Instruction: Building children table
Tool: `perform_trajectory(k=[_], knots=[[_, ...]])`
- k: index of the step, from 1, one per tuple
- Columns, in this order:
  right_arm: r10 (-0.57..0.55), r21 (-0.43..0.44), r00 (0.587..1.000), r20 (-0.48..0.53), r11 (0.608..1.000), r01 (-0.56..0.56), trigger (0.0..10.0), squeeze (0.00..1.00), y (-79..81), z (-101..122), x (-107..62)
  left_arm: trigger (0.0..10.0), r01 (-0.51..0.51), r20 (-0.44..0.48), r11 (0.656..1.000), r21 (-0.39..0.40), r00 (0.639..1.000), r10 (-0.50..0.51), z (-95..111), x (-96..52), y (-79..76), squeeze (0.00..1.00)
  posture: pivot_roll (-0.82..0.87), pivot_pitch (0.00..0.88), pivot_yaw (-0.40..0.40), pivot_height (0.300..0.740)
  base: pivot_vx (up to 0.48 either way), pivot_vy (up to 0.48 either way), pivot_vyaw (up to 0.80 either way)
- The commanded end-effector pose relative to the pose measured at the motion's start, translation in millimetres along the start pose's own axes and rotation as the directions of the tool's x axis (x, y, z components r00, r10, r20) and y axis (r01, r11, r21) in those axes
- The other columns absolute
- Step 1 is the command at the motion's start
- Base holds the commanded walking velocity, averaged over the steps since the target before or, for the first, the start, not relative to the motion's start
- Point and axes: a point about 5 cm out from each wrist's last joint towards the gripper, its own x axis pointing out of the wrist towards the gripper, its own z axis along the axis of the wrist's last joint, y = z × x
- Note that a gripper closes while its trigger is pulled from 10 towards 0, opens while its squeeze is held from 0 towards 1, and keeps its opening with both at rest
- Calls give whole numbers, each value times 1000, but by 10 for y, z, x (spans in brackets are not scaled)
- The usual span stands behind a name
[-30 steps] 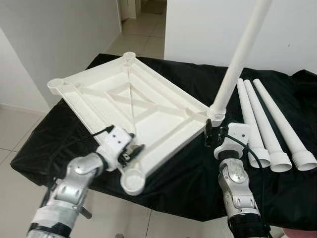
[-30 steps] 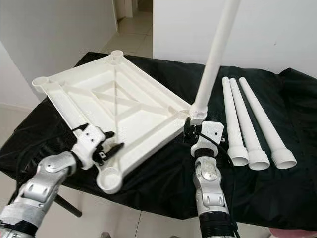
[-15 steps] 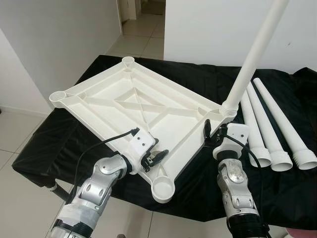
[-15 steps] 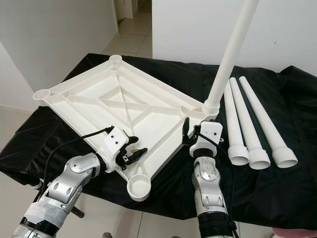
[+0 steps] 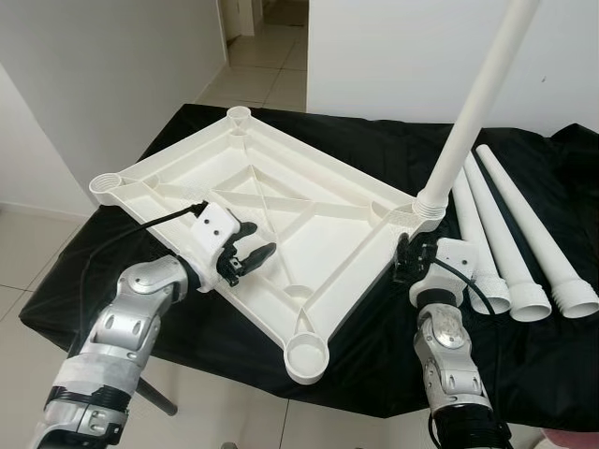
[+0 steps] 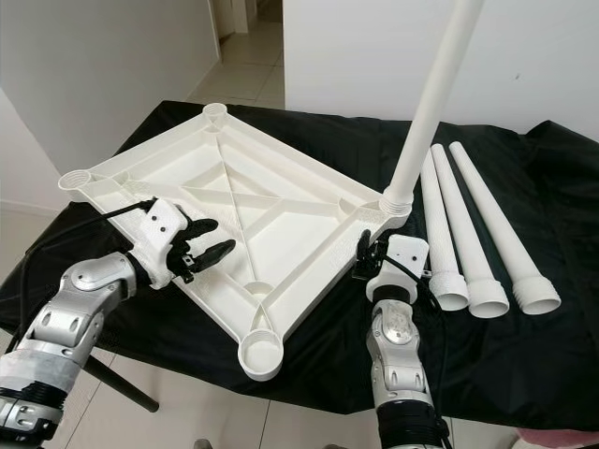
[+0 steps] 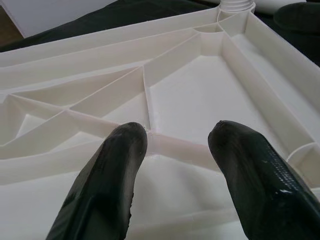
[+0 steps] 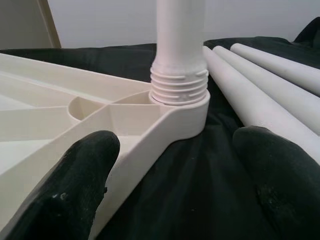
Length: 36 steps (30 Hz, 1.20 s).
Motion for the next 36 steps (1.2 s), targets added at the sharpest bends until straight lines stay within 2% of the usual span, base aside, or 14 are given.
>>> perform_trajectory(k=[1,3,4,5,6,15,16,21,24,30,36], knots=[[4,-8,1000,-25,1000,-4,10000,0,-4,-44,-14,10000,242,-30,970,-4,970,-242,-65,-31,-126,0,-66,0,33,740,0,0,0],[6,-9,1000,-24,1000,-6,10000,0,-5,-41,-11,10000,260,-44,965,-21,964,-261,-94,-33,-130,0,-66,0,32,740,0,0,0],[7,-13,1000,-24,1000,-8,10000,0,-9,-38,-7,10000,277,-60,960,-41,958,-280,-124,-32,-127,667,-67,0,27,740,0,0,0],[7,-13,1000,-24,1000,-8,10000,0,-9,-38,-7,10000,277,-60,960,-41,958,-280,-124,-32,-127,667,-67,0,27,740,0,0,0],[8,-16,1000,-23,1000,-9,10000,0,-13,-35,-4,10000,297,-73,953,-65,951,-302,-149,-32,-122,1000,-68,0,24,740,0,0,0],[24,-31,999,-22,999,-24,10000,0,-22,-23,-7,10000,397,-132,917,-50,907,-400,-181,-36,-123,1000,-75,0,12,740,0,0,0],[23,-32,1000,-21,999,-24,10000,0,-30,-18,-8,10000,413,-143,909,-50,898,-416,-188,-47,-121,0,-81,0,11,740,0,0,0],[22,-39,1000,-22,999,-23,10000,0,-45,-15,-17,10000,463,-168,884,-66,868,-467,-198,-100,-105,0,-88,0,15,740,0,0,0],[20,-44,1000,-24,999,-21,10000,0,-52,-21,-29,10000,500,-168,862,-79,846,-506,-141,-170,-33,0,-89,0,16,740,0,0,0],[16,-45,1000,-26,999,-17,10000,0,-61,-24,-33,10000,507,-165,859,-65,844,-510,-100,-177,-7,0,-87,0,20,740,0,0,0],[21,-41,999,-27,999,-22,10000,0,-38,-21,-28,10000,515,-184,857,-28,840,-511,-116,-117,14,0,-83,0,20,740,0,0,0]])
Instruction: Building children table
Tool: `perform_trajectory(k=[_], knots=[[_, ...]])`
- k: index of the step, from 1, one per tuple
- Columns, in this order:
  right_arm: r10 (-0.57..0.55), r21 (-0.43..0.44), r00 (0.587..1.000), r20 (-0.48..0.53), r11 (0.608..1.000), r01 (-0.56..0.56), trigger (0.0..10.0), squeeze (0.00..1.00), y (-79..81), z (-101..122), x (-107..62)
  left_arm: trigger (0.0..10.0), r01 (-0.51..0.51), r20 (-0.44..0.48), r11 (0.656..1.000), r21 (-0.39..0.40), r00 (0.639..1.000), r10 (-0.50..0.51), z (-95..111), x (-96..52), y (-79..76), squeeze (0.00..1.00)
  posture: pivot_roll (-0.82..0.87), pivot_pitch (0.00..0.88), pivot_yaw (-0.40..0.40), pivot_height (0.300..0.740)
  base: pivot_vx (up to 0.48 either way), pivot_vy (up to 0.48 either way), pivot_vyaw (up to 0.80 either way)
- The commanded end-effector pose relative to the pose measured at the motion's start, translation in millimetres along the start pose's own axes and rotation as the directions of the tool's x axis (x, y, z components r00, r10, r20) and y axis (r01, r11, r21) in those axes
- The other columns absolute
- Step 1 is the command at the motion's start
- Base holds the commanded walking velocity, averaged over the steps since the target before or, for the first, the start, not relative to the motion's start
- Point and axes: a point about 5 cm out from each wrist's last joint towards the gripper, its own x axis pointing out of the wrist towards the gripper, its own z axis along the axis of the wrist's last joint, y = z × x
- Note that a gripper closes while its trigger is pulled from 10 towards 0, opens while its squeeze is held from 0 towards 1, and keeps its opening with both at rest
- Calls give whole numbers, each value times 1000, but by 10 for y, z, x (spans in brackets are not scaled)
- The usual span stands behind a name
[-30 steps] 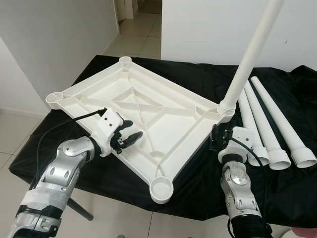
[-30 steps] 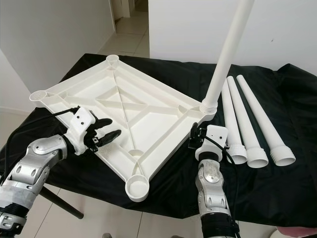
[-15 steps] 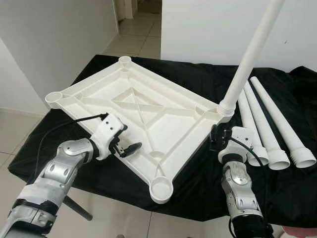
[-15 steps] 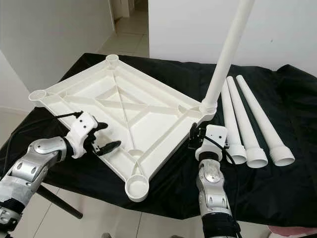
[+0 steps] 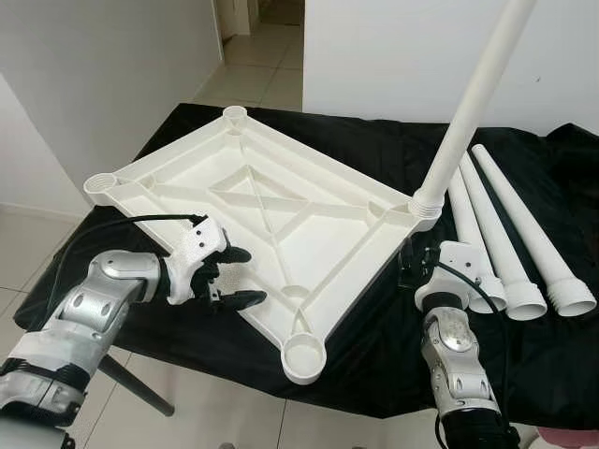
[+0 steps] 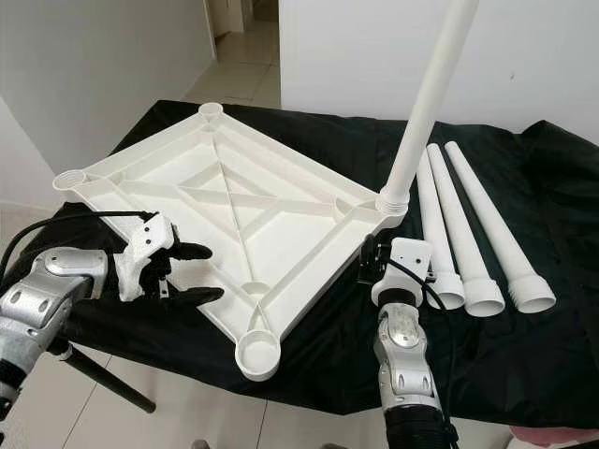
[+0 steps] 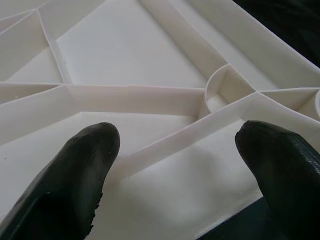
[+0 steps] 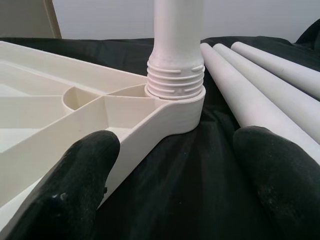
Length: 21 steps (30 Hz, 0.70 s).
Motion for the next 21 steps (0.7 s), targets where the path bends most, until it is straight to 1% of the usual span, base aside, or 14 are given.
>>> perform_trajectory(k=[1,2,9,12,17,21], knots=[[4,-7,1000,-10,1000,-4,10000,0,16,-11,-6,10000,111,-26,993,28,994,-110,6,5,-23,0,-79,0,18,740,0,0,0],[6,-6,1000,-10,1000,-6,10000,0,21,-9,-1,10000,109,-37,993,37,993,-108,-1,35,-9,0,-78,0,18,740,0,0,0],[10,-6,1000,-7,1000,-10,10000,0,31,1,7,10000,97,-60,994,46,994,-94,-28,108,34,0,-81,0,20,740,0,0,0],[8,-7,1000,-4,1000,-8,10000,0,30,9,3,10000,115,-107,992,48,988,-109,-99,203,56,0,-90,0,28,740,0,0,0],[2,-10,1000,-6,1000,-2,10000,0,11,3,-14,10000,136,-145,989,51,981,-127,-153,246,58,0,-93,0,32,740,0,0,0],[-4,-9,1000,-8,1000,4,10000,0,12,-2,-30,10000,135,-202,989,65,972,-119,-225,328,90,0,-95,7,40,740,0,0,0]])
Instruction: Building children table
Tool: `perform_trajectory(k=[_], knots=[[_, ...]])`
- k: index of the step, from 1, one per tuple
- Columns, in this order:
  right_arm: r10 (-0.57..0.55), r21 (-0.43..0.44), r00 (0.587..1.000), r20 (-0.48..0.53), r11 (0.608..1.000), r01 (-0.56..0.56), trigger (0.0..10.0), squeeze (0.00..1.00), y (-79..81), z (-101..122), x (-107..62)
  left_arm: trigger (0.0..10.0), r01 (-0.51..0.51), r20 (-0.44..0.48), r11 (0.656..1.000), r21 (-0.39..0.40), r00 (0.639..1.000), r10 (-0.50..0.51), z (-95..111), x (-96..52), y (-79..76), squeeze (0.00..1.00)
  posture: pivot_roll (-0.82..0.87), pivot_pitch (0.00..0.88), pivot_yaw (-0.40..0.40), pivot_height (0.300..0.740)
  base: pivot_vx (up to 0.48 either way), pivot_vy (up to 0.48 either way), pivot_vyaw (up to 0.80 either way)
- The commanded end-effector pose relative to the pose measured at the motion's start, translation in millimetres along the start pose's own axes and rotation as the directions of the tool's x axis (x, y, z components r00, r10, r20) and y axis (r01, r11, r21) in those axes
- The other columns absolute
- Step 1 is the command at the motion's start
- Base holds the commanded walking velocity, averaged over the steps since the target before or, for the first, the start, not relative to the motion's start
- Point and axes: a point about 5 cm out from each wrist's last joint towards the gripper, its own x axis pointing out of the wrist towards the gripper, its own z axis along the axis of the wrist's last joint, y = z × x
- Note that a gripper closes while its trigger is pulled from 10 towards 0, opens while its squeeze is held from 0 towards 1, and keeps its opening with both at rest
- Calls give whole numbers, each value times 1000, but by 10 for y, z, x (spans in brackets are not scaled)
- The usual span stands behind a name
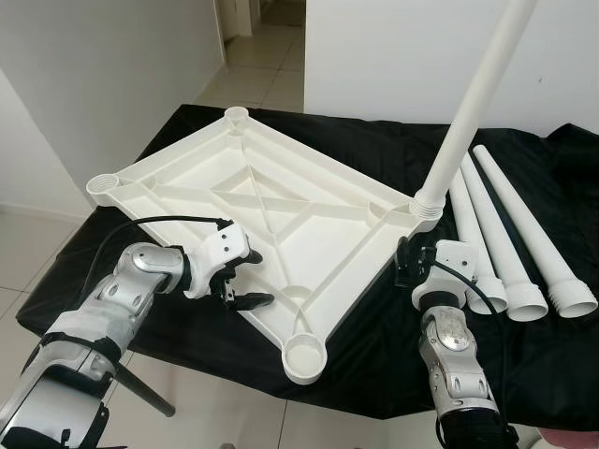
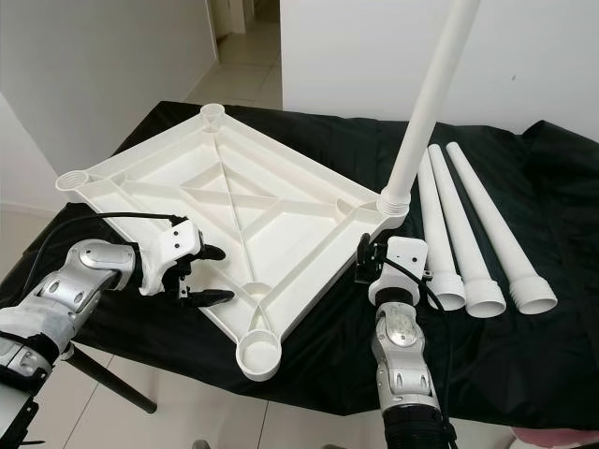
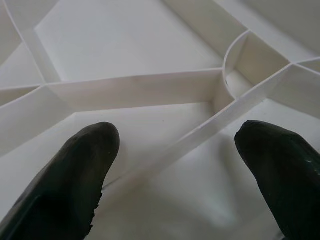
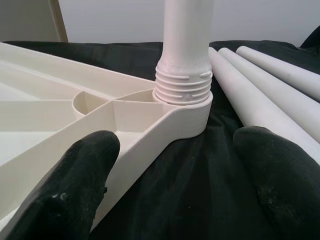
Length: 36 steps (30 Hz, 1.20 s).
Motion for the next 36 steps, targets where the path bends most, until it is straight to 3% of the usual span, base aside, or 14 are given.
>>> perform_trajectory(k=[1,8,17,18,19,21,33,36], knots=[[-4,-7,1000,-16,1000,4,10000,0,2,-25,-24,10000,77,-68,997,-28,995,-78,-130,58,-78,0,-95,7,40,740,0,0,0],[-6,-4,1000,-19,1000,5,10000,0,14,-30,-31,10000,23,-132,1000,-21,991,-25,-137,175,23,0,-92,17,47,740,0,0,0],[-3,-5,1000,-22,1000,3,10000,0,23,-32,-41,10000,47,-135,999,-24,990,-50,-115,221,51,0,-92,28,50,740,0,0,0],[-4,-5,1000,-23,1000,4,10000,0,24,-33,-44,9490,56,-132,998,-30,990,-59,-111,226,51,0,-93,28,51,740,0,0,0],[-4,-5,1000,-23,1000,4,10000,0,25,-34,-47,4980,66,-128,997,-31,989,-70,-110,234,50,0,-93,29,52,740,0,0,0],[-4,-5,1000,-25,1000,4,10000,0,26,-37,-53,4588,73,-129,997,-29,989,-76,-112,244,48,0,-93,30,53,740,0,0,0],[-5,-6,1000,-28,1000,5,10000,0,24,-44,-62,4627,68,-144,997,-24,987,-71,-149,281,34,0,-98,31,54,740,0,0,0],[-4,-5,1000,-28,1000,4,10000,0,26,-42,-62,4235,68,-130,997,-23,989,-70,-141,303,27,0,-99,32,54,740,0,0,0]])
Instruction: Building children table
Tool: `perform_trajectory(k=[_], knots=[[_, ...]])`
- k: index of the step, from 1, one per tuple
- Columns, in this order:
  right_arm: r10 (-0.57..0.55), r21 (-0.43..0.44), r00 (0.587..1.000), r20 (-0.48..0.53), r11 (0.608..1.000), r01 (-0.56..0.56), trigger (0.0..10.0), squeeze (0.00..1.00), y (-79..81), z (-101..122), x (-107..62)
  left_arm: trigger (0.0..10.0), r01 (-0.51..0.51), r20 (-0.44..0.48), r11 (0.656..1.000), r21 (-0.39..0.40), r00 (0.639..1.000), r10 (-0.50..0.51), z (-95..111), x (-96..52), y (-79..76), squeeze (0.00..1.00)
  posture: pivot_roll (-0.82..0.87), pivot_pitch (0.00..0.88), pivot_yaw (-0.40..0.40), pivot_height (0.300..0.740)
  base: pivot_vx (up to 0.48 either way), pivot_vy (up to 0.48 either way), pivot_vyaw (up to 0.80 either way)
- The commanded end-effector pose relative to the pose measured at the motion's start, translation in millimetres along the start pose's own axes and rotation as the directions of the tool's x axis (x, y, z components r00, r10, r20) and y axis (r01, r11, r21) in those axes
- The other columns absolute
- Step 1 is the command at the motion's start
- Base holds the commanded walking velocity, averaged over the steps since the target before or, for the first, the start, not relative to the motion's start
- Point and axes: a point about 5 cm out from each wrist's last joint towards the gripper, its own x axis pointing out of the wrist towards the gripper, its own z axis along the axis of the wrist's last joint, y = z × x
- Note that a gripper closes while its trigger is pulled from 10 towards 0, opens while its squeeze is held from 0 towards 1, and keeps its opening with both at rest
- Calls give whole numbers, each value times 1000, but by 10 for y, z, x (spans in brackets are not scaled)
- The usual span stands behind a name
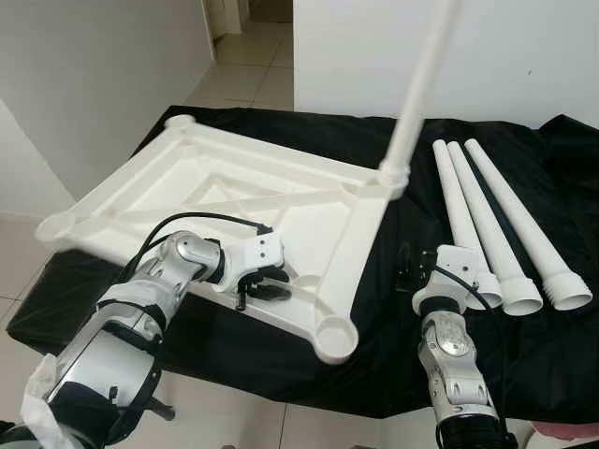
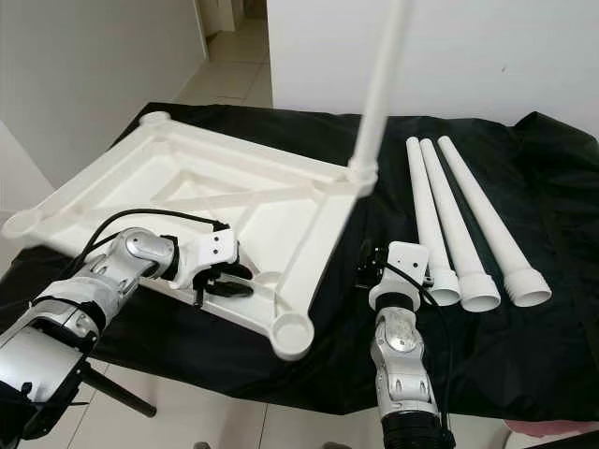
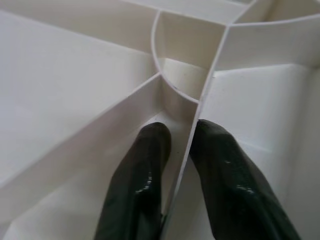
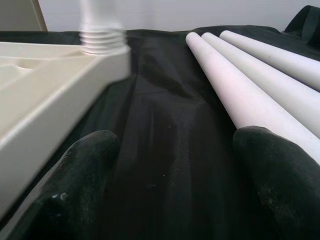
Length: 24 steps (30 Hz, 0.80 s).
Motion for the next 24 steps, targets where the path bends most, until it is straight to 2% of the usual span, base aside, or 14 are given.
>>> perform_trajectory(k=[1,2,3,8,9,10,14,15,20,24], knots=[[5,-4,1000,-5,1000,-5,10000,0,15,1,-11,4235,-28,-50,996,-85,998,23,-206,-12,-67,0,-99,32,54,740,0,0,0],[4,-4,1000,-4,1000,-4,10000,0,13,1,-11,2667,-29,-38,996,-84,999,26,-193,4,-72,0,-99,31,55,740,0,0,0],[2,-3,1000,-4,1000,-2,10000,0,10,1,-11,3333,-40,-22,996,-83,999,38,-176,28,-71,0,-99,31,55,740,0,0,0],[1,0,1000,-1,1000,-1,10000,0,11,6,-11,3020,-53,-6,996,-78,999,53,-156,53,-71,0,-99,31,55,740,0,0,0],[0,4,1000,3,1000,0,10000,0,14,12,-8,4078,-56,12,996,-65,998,57,-129,68,-75,0,-97,28,55,740,0,0,0],[-2,7,1000,10,1000,1,10000,0,17,23,-2,10000,-67,33,997,-48,997,69,-92,86,-75,0,-94,25,53,740,0,0,0],[-3,12,1000,24,1000,2,10000,0,22,46,11,10000,-91,96,995,-40,991,94,2,109,-60,0,-92,23,51,740,0,0,0],[-6,13,1000,31,1000,5,10000,0,20,55,16,10000,-89,123,995,-50,988,95,33,109,-55,1000,-91,22,50,740,0,0,0],[-14,23,999,52,1000,13,10000,0,10,94,36,10000,-112,186,990,-84,974,126,107,78,-18,1000,-89,16,50,740,0,0,0],[-32,22,997,71,999,31,10000,0,-12,124,61,10000,-200,253,974,-110,941,222,223,-35,81,1000,-89,2,50,740,0,0,0]])
